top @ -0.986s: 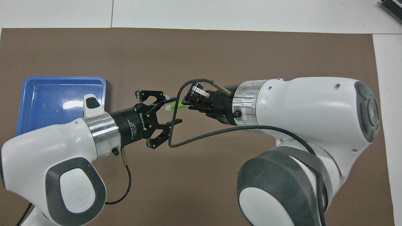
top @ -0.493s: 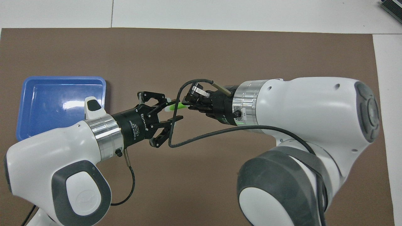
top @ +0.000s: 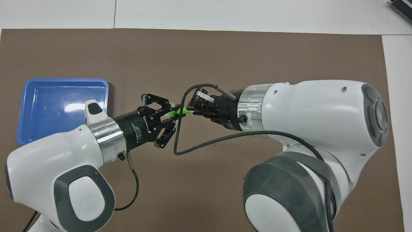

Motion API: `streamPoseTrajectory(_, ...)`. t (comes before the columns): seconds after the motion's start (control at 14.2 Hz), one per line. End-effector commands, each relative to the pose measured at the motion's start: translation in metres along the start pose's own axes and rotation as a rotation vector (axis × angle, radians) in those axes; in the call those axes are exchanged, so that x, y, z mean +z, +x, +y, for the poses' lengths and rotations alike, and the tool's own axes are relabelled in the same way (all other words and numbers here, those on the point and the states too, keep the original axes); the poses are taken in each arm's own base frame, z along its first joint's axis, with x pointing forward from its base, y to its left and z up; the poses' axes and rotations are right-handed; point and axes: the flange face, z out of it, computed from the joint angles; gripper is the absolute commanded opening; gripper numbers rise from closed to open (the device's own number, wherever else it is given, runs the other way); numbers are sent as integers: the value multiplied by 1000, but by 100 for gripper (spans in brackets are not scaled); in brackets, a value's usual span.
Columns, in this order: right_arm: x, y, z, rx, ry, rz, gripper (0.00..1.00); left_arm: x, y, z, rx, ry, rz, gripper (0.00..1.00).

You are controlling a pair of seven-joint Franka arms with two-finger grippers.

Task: Right arm passes pens to left for tray arrangement
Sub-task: 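Close the left gripper on the green pen held by the right gripper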

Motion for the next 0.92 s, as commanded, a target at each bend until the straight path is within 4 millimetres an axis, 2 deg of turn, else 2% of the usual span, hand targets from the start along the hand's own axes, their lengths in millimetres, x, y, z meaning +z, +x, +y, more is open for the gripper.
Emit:
streamPoseTrajectory(0.0, -8, 0, 4, 15, 25, 5, 0, -3, -3, -11, -2, 17, -7, 0)
streamPoseTrajectory(0.35, -8, 1, 5, 17, 19, 0, 0, -1, -4, -13, -1, 35, -13, 0)
streamPoseTrajectory(0.42, -8, 1, 6, 17, 14, -5, 7, -1, -4, -13, 1, 35, -13, 0)
streamPoseTrajectory(0.49, -8, 2, 6, 19, 12, -9, 56, -2, -4, -13, 9, 35, -14, 0)
streamPoseTrajectory(0.56, -9, 1, 5, 19, 14, -7, 100, -1, -4, -13, 31, 43, -16, 0)
streamPoseTrajectory(0.77, -10, 2, 4, 10, 9, -1, 100, -8, 1, -12, 155, 86, -39, 0)
streamPoseTrajectory(0.85, -10, 3, 5, 4, 2, 2, 100, -16, 14, -5, 188, 106, -46, 0)
